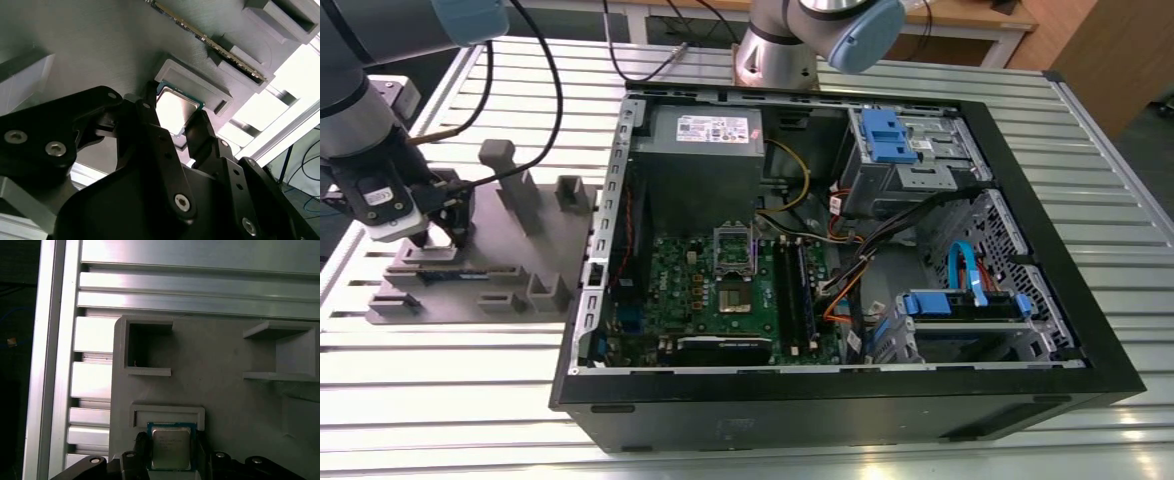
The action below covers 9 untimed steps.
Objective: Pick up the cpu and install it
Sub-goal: 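Pick up the cpu and move it towards the insertion slot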
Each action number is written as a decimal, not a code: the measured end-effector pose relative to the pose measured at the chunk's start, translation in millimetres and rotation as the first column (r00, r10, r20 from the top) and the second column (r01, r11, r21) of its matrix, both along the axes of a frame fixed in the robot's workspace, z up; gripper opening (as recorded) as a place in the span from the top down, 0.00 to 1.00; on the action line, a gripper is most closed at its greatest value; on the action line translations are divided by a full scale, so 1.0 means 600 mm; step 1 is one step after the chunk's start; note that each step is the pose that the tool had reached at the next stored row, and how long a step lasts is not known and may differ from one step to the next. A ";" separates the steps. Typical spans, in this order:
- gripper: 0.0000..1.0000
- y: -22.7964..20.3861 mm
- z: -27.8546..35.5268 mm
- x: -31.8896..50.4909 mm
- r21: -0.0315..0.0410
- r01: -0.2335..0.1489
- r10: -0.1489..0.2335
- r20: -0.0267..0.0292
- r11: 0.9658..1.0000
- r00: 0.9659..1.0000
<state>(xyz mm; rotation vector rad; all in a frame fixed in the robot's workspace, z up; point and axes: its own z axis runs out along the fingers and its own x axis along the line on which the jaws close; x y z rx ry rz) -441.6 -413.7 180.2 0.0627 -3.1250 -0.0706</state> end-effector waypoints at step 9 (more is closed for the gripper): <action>0.53 0.0000 0.003 0.000 0.000 0.000 0.000 0.000 1.000 1.000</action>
